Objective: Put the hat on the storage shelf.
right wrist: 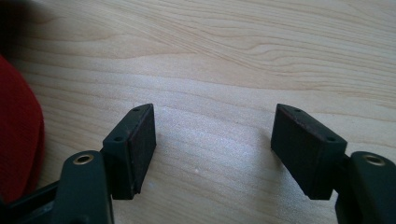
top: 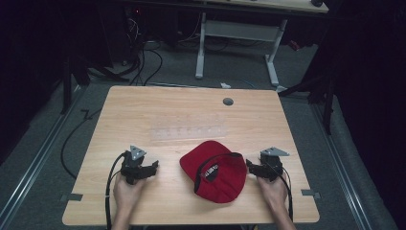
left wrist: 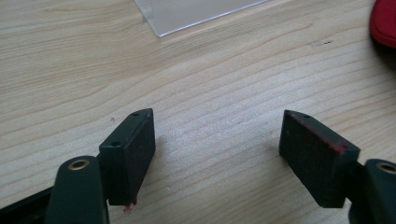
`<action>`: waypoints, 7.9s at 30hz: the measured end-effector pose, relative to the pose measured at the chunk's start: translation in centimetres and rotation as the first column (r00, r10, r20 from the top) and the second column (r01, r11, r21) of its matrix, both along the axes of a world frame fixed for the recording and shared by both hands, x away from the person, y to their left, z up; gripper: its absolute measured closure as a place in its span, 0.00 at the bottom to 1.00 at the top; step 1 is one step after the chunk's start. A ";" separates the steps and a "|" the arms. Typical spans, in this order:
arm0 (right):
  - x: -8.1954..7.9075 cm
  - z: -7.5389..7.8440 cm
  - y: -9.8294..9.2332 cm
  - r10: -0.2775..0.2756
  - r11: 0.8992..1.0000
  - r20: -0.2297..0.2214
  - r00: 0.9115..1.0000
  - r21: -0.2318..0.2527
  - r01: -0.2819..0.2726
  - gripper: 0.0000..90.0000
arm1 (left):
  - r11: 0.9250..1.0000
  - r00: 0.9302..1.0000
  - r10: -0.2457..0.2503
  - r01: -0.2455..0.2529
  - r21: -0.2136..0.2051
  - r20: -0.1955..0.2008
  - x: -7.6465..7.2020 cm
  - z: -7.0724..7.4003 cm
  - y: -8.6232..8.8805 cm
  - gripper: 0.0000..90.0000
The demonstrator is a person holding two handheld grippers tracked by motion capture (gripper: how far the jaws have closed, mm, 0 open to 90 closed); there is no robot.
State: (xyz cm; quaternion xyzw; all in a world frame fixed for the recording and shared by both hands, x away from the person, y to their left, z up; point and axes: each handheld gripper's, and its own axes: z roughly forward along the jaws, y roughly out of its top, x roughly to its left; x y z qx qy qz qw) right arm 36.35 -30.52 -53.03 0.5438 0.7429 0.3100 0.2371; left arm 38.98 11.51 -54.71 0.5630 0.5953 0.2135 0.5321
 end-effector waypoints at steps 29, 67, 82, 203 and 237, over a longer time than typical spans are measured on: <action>-3.0 2.2 -0.4 0.068 0.988 0.132 0.989 0.130 -0.085 0.46 | 1.000 1.000 -0.001 0.001 0.002 -0.001 0.0 0.0 0.0 0.29; -0.1 1.7 5.1 0.280 0.935 0.053 0.958 0.210 -0.285 0.44 | 1.000 1.000 -0.002 0.002 0.002 -0.001 0.0 0.0 0.0 0.29; 0.7 0.5 5.6 0.307 0.929 0.006 0.952 0.215 -0.301 0.58 | 1.000 1.000 -0.002 0.002 0.001 -0.001 0.0 0.0 0.0 0.29; 1.3 9.7 5.3 0.378 0.834 0.062 0.924 0.410 -0.369 0.95 | 0.932 0.926 -0.362 0.360 0.039 0.111 -4.7 3.5 -7.9 0.22; 2.1 9.1 7.0 0.372 0.864 -0.043 0.927 0.381 -0.329 0.95 | 0.913 0.892 -0.398 0.362 0.188 0.213 -5.9 3.8 -9.6 0.20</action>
